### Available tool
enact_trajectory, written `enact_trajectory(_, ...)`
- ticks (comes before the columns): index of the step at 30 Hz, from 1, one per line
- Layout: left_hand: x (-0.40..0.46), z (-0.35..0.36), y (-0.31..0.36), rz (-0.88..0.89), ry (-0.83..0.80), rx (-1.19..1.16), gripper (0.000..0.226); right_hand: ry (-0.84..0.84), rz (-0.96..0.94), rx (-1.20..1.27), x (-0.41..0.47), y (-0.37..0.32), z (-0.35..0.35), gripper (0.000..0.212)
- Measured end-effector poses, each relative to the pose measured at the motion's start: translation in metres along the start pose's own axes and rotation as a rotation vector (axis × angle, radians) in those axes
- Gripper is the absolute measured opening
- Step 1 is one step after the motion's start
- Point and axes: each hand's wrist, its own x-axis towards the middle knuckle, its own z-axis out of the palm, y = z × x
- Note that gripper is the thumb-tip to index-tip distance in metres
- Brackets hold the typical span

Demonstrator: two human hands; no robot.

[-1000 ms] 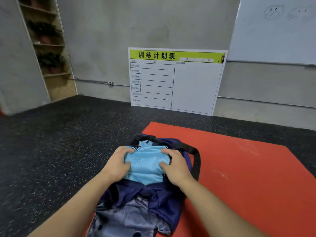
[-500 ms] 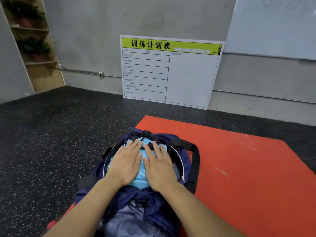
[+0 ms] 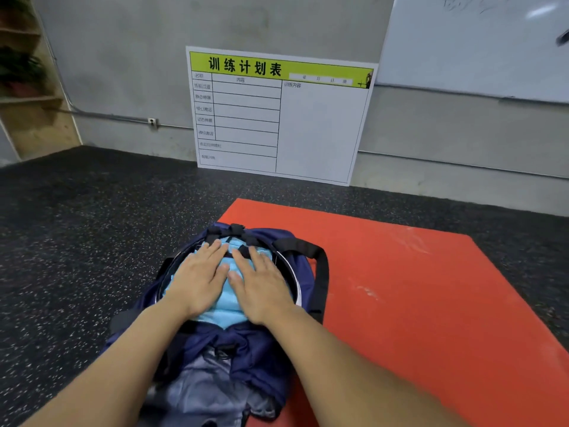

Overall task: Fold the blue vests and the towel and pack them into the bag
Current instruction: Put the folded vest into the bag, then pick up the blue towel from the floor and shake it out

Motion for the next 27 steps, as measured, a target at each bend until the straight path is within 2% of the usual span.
enact_trajectory(4,-0.008,-0.036,0.04,0.071,0.146,0.051,0.084,0.099,-0.065,0.036,-0.03,0.01,-0.054,0.09)
enact_trajectory(8,-0.023,-0.047,0.106,0.224,0.155,-0.026,0.077,0.2,-0.035,-0.016,-0.083,0.054,-0.108,0.075)
enact_trajectory(12,-0.04,-0.038,0.186,0.354,0.103,-0.079,0.076,0.246,0.055,-0.059,-0.155,0.113,-0.148,0.059)
enact_trajectory(17,-0.057,-0.003,0.311,0.522,0.031,-0.109,0.077,0.298,0.22,-0.089,-0.267,0.192,-0.193,0.078)
enact_trajectory(20,-0.073,0.029,0.388,0.628,-0.031,-0.12,0.077,0.323,0.328,-0.096,-0.346,0.239,-0.208,0.078)
enact_trajectory(27,-0.131,0.121,0.553,0.864,-0.207,-0.145,0.077,0.354,0.587,-0.1,-0.536,0.332,-0.208,0.058)
